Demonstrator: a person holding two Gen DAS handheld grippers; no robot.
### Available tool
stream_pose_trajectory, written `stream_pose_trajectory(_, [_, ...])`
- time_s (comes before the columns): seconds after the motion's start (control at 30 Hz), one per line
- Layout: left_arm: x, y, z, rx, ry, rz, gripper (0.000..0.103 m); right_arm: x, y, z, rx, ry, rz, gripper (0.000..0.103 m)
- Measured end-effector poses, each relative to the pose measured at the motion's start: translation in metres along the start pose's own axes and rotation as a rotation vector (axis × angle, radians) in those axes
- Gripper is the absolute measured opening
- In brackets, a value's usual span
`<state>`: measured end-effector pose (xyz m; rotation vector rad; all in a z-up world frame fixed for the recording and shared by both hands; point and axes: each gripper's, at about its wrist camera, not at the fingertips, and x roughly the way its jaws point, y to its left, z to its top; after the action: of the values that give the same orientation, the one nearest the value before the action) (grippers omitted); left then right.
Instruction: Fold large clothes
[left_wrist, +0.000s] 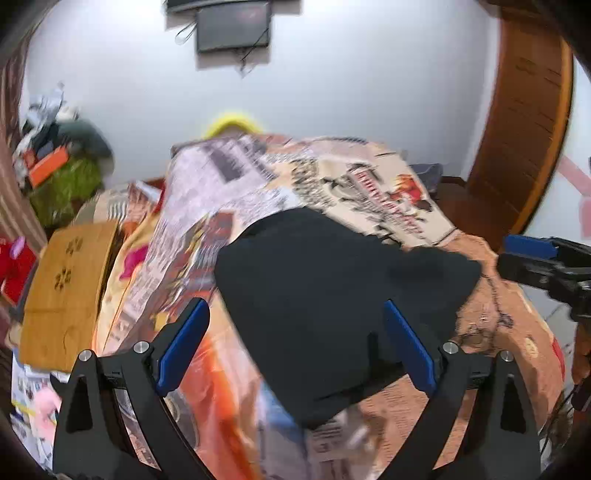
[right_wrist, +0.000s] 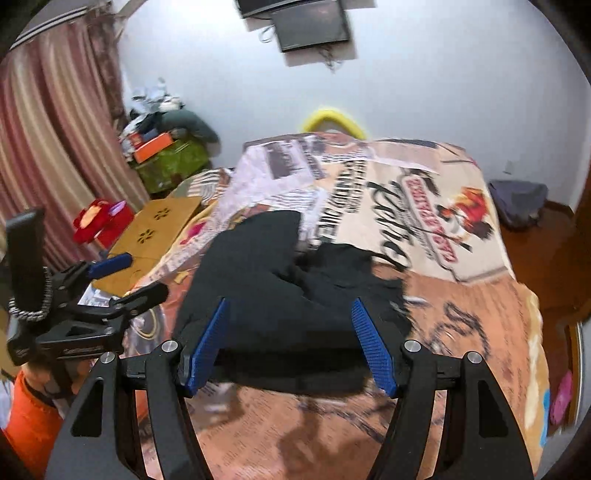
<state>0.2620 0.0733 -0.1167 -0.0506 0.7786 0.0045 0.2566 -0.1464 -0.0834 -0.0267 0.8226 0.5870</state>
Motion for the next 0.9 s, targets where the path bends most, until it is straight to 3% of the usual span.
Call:
stream_pose_trajectory(0.1, [0.027, 0.016, -0.01, -0.044, 0.086, 0.002, 0.095, 0.02, 0.008, 0.004, -0.006, 0.029, 0.015, 0.065])
stream_pose_trajectory(0.17, [0.044, 0.019, -0.02, -0.069, 0.142, -0.047, 0.095, 0.035, 0.009, 0.002, -0.003, 0.058, 0.005, 0.065])
stream_pose_trajectory(0.33, [0.051, 0.014, -0.031, -0.1, 0.121, -0.1, 0.095, 0.06, -0.012, -0.016, 0.003, 0.116, -0.087, 0.068])
stream_pose_trajectory(0.53, [0.062, -0.002, -0.04, -0.08, 0.151, -0.138, 0.096, 0.069, -0.058, -0.045, 0.126, 0.193, -0.04, 0.071])
stream_pose_trajectory(0.7, [0.071, -0.012, -0.045, -0.092, 0.144, -0.121, 0.101, 0.071, -0.054, -0.059, 0.066, 0.2, -0.082, 0.074])
stream_pose_trajectory(0.9, [0.067, -0.012, -0.042, -0.087, 0.147, -0.102, 0.1, 0.065, -0.059, -0.054, 0.109, 0.213, -0.054, 0.074])
